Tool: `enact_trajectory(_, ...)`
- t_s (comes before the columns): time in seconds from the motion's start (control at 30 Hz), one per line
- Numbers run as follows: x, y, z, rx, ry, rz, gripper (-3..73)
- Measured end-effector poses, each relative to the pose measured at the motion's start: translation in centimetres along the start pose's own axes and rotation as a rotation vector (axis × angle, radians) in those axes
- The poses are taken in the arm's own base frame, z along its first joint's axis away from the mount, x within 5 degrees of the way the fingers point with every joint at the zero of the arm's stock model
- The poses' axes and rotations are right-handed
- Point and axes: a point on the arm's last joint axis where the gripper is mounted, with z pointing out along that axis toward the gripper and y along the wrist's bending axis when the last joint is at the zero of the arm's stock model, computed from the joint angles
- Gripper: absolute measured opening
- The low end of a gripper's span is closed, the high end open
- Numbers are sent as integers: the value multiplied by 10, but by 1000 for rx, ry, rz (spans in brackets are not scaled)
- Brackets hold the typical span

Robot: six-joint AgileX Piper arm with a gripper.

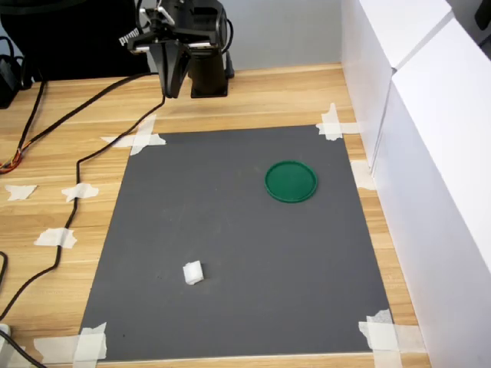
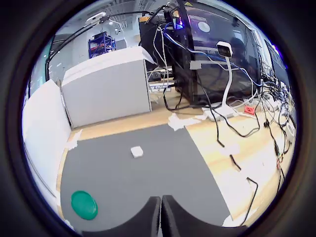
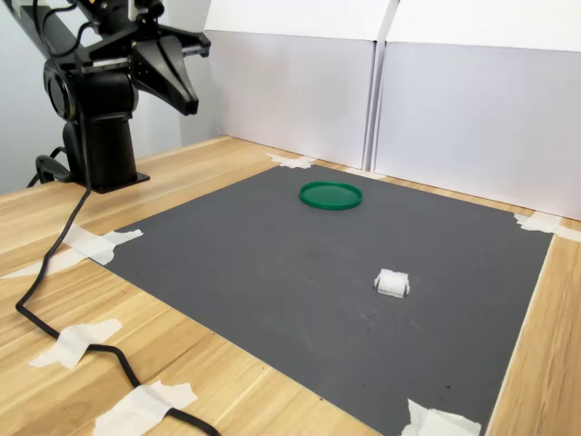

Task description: Grasp a white terminal and put it on the green lid.

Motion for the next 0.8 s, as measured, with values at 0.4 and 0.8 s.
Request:
enact_trajectory(0.4,-47,5,33,14,261,-4,-16)
enact_trajectory(0.8,-68,3,77,10,549,-268,-16)
